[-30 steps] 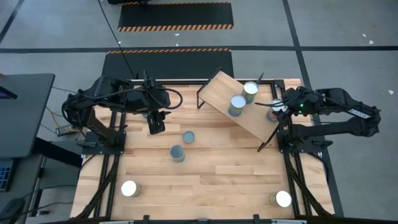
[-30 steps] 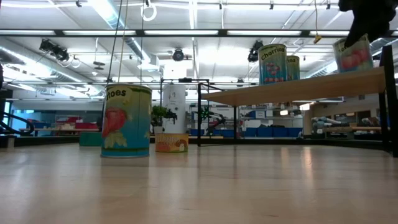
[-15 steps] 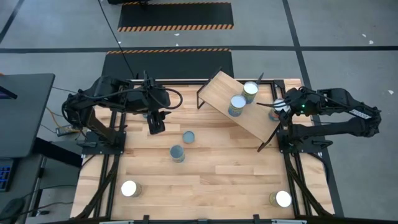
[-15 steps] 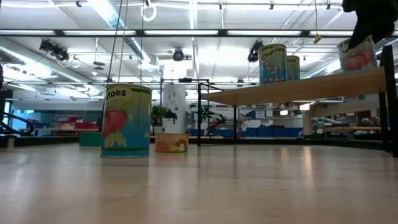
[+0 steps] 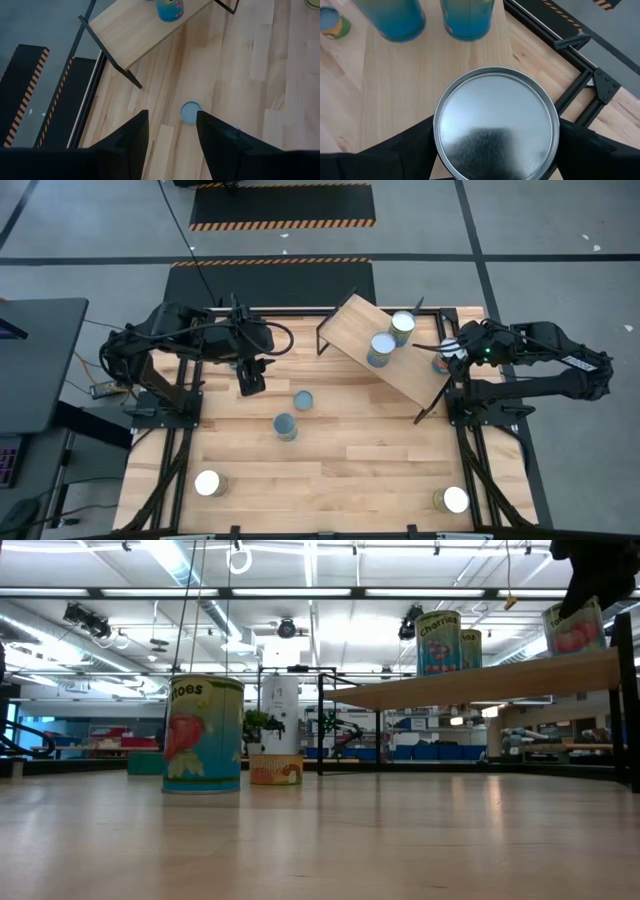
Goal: Pick and place cans onto a shelf
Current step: Put the bottom canned tomatoes on the shelf
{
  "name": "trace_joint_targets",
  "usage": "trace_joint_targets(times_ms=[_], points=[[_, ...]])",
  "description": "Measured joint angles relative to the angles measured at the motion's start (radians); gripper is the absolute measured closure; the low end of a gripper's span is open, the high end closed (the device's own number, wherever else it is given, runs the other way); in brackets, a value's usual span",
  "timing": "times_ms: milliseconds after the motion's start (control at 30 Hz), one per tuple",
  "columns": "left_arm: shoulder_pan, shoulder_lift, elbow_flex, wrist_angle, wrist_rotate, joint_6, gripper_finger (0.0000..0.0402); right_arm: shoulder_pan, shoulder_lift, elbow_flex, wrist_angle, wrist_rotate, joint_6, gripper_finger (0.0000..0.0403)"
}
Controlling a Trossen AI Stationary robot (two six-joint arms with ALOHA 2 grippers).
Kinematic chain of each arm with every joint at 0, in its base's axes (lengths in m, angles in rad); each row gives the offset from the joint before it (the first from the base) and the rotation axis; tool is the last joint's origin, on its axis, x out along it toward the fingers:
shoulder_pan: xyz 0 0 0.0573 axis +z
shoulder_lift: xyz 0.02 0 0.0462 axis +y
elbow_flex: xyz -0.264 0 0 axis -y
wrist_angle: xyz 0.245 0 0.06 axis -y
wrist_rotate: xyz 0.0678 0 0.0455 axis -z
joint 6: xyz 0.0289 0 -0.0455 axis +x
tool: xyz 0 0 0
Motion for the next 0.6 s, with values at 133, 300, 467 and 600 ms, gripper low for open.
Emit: trace_joint_targets(times_ms=[133,300,467,600], points=[[-0.003,0.0,0.0,0.0,0.0,0.0,0.023,0.0,0.0,0.0,0.0,0.008,-0.004,0.0055],[-0.003,0.0,0.0,0.0,0.0,0.0,0.023,0.0,0.0,0.0,0.003,-0.03,-0.021,0.0052],[-0.003,0.0,0.0,0.0,0.0,-0.005,0.023,0.0,0.0,0.0,0.004,-0.036,-0.02,0.0054],[-0.003,0.0,0.0,0.0,0.0,-0.006,0.023,0.0,0.0,0.0,0.012,-0.035,-0.026,0.0054]])
